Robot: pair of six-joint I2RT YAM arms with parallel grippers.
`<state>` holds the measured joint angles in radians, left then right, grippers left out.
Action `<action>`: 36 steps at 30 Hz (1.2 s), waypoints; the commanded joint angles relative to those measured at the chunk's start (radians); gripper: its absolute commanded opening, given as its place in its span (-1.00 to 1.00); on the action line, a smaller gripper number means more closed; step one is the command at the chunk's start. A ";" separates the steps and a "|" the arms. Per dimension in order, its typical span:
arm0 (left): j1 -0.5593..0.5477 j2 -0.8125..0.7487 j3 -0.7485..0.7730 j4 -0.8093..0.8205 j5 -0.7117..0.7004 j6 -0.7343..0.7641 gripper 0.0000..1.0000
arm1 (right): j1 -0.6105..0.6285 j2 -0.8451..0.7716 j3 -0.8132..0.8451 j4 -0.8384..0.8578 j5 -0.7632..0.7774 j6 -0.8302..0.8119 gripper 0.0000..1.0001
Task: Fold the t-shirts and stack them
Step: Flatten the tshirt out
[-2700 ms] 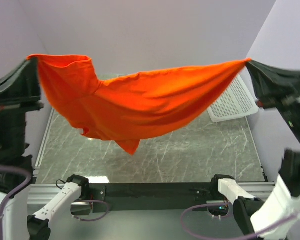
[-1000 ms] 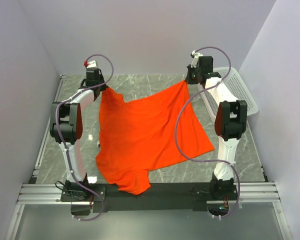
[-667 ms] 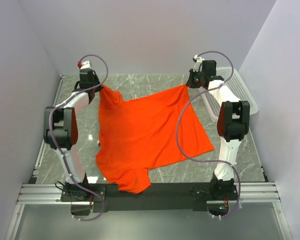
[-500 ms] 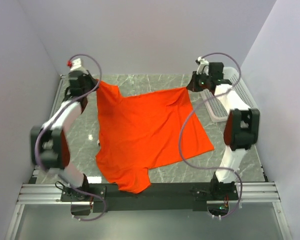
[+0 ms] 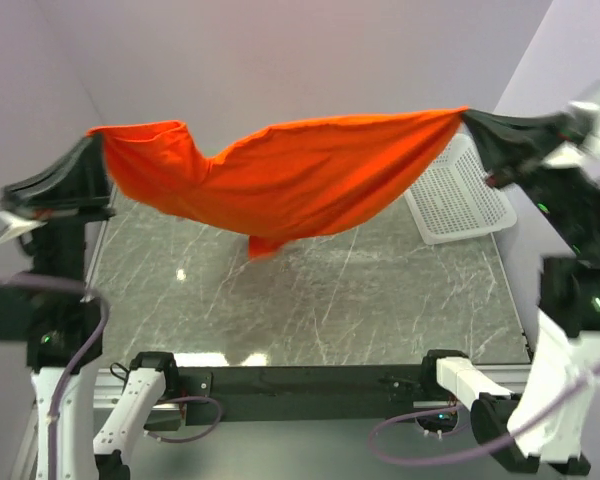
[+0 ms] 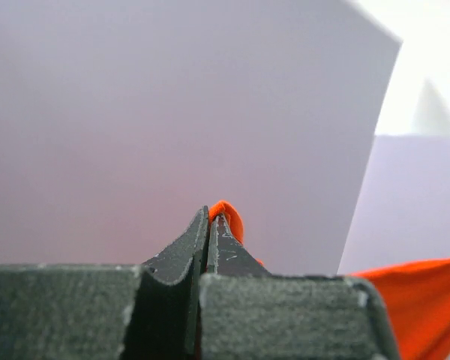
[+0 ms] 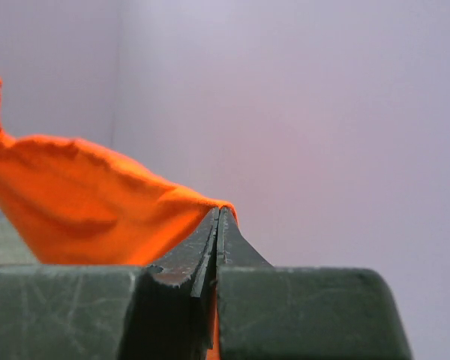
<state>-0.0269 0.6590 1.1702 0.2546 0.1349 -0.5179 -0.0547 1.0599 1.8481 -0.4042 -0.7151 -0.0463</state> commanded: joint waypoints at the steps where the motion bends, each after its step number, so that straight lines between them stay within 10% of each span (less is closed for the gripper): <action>1: 0.002 -0.004 0.120 -0.054 -0.030 -0.010 -0.99 | -0.010 0.014 0.163 -0.120 0.011 0.086 -1.00; 8: 0.001 0.135 0.183 -0.060 -0.070 0.030 -0.99 | -0.040 0.060 0.160 -0.072 0.092 0.097 -1.00; 20: 0.002 0.742 -0.092 0.195 -0.038 0.009 -0.99 | 0.062 0.410 -0.444 0.291 0.181 0.013 -1.00; 28: 0.004 1.311 0.224 -0.042 -0.057 0.025 -0.99 | 0.194 0.900 -0.205 0.176 0.416 -0.095 -1.00; 36: 0.004 1.510 0.498 -0.235 -0.064 0.027 -0.99 | 0.213 1.066 -0.038 0.127 0.555 -0.102 -1.00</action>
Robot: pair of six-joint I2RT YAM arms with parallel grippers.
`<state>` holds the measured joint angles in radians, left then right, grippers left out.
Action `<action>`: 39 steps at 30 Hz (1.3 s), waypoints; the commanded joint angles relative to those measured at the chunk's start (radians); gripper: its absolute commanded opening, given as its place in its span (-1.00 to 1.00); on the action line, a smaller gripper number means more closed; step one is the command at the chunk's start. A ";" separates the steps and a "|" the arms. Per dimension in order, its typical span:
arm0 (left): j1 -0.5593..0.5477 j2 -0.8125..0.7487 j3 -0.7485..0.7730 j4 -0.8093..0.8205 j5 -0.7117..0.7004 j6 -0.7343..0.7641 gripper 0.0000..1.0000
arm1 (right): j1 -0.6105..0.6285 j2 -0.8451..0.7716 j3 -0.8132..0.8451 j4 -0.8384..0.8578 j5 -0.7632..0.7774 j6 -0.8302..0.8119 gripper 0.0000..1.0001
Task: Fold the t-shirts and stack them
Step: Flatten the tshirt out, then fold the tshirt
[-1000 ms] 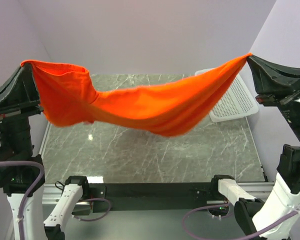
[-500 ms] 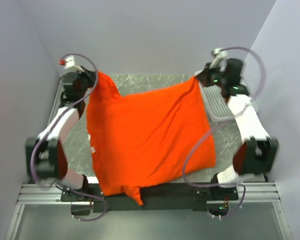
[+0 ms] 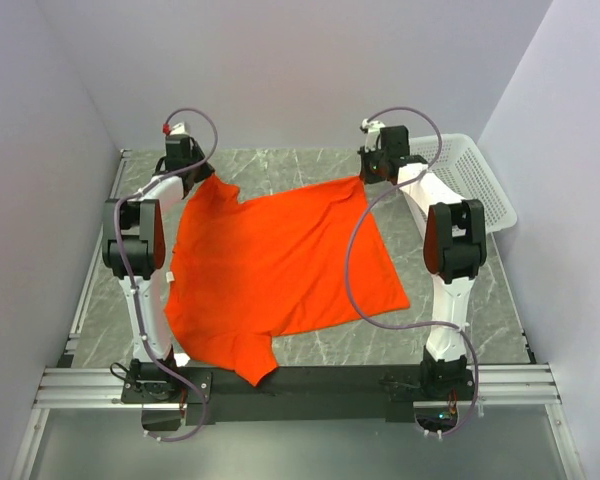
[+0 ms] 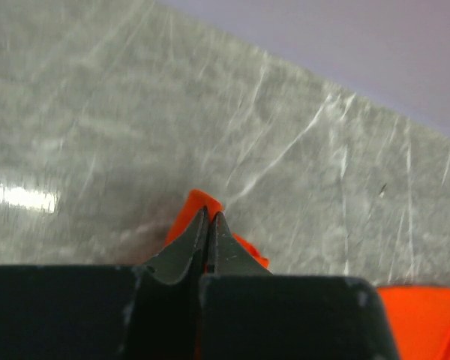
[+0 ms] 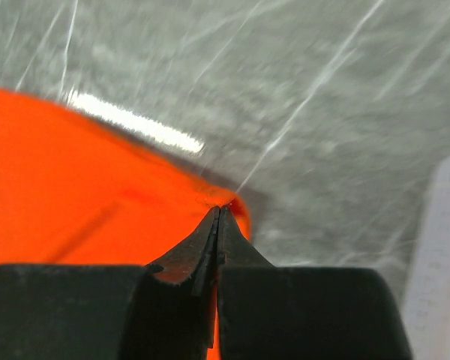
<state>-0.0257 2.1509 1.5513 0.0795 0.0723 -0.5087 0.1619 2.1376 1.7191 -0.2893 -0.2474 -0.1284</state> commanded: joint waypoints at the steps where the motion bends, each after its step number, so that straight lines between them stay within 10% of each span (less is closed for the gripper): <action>1: 0.003 0.032 0.125 -0.064 -0.002 0.019 -0.99 | -0.004 -0.008 0.094 0.007 0.092 -0.019 -1.00; 39: 0.001 -0.394 -0.348 0.226 0.107 0.268 -0.99 | -0.078 -0.087 0.020 0.029 -0.128 -0.016 -1.00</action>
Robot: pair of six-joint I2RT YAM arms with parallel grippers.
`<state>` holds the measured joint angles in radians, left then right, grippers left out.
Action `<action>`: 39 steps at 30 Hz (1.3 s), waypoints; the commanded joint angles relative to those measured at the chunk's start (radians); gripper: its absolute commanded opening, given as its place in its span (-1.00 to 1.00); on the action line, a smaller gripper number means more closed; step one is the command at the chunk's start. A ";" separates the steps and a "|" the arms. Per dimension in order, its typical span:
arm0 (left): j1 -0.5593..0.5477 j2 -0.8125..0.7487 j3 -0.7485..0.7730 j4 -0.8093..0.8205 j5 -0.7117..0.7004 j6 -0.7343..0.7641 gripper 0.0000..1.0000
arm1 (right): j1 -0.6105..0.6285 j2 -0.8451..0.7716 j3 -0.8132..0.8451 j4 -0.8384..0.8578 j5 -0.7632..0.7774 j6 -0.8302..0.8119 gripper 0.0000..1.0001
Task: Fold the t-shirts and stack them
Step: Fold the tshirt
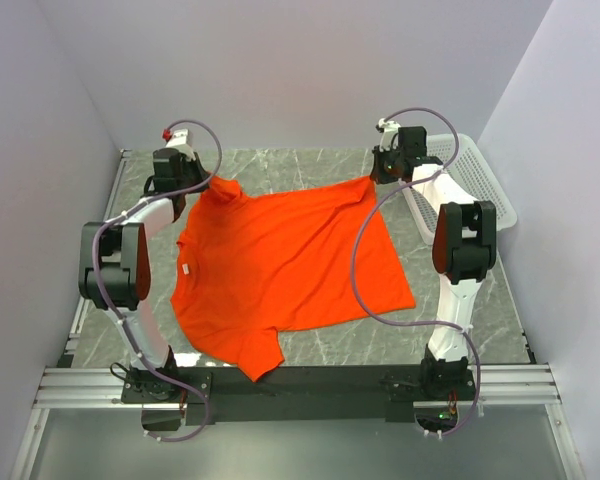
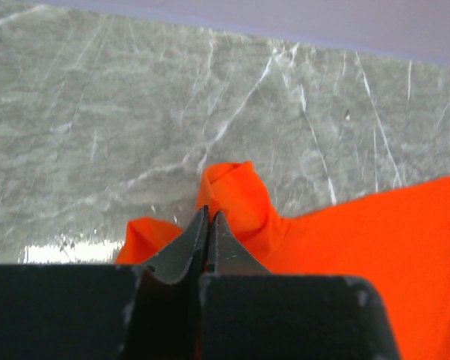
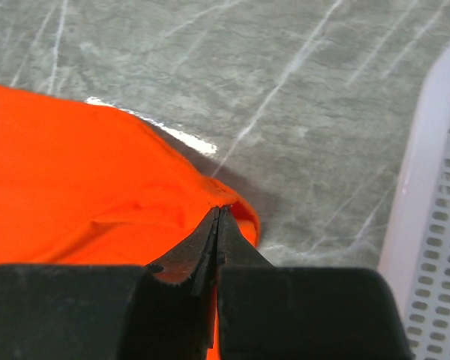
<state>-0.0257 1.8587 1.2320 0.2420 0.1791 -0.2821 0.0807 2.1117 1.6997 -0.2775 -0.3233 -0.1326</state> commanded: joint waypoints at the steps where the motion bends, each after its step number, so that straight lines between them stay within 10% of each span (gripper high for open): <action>1: 0.001 -0.116 -0.040 0.072 -0.009 0.044 -0.99 | 0.004 -0.061 0.043 0.014 -0.054 -0.010 -1.00; 39: 0.001 -0.526 -0.298 -0.026 0.019 0.078 -0.99 | -0.032 -0.200 -0.129 0.014 -0.097 -0.075 -1.00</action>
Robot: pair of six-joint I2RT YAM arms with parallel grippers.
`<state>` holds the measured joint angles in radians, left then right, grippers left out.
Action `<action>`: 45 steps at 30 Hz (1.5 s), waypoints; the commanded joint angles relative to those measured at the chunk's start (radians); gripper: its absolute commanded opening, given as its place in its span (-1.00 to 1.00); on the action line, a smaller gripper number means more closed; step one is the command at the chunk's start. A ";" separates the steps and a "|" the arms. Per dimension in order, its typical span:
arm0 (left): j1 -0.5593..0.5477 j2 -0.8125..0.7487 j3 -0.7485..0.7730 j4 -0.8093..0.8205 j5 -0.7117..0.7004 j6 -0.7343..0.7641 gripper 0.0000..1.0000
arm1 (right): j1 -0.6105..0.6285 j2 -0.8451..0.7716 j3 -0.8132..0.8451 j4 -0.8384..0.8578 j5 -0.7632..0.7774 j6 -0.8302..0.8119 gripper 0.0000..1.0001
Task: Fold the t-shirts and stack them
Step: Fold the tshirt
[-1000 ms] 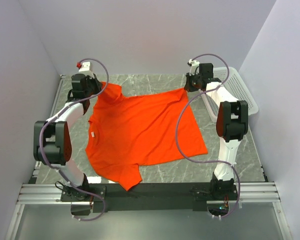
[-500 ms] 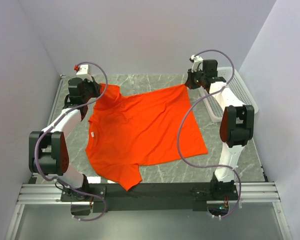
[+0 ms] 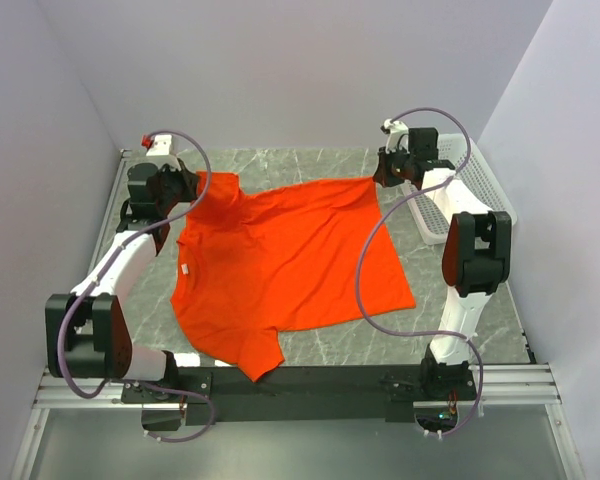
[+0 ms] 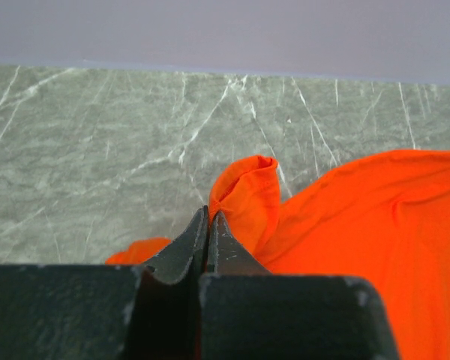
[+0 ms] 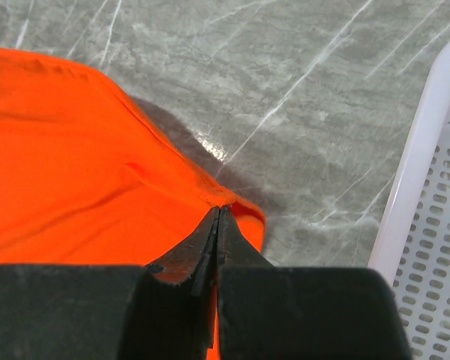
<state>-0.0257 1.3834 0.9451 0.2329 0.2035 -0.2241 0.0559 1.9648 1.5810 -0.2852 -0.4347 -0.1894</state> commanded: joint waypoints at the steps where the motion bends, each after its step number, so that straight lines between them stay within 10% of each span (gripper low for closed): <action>1: 0.001 -0.053 -0.022 -0.020 -0.010 0.020 -0.99 | -0.007 -0.053 -0.013 0.023 0.020 -0.016 -1.00; 45: 0.001 -0.250 -0.149 -0.230 0.056 -0.003 -0.99 | -0.047 -0.149 -0.242 0.100 -0.010 -0.117 -0.99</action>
<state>-0.0257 1.1706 0.8013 0.0124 0.2375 -0.2302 0.0189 1.8771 1.3525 -0.2237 -0.4389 -0.2901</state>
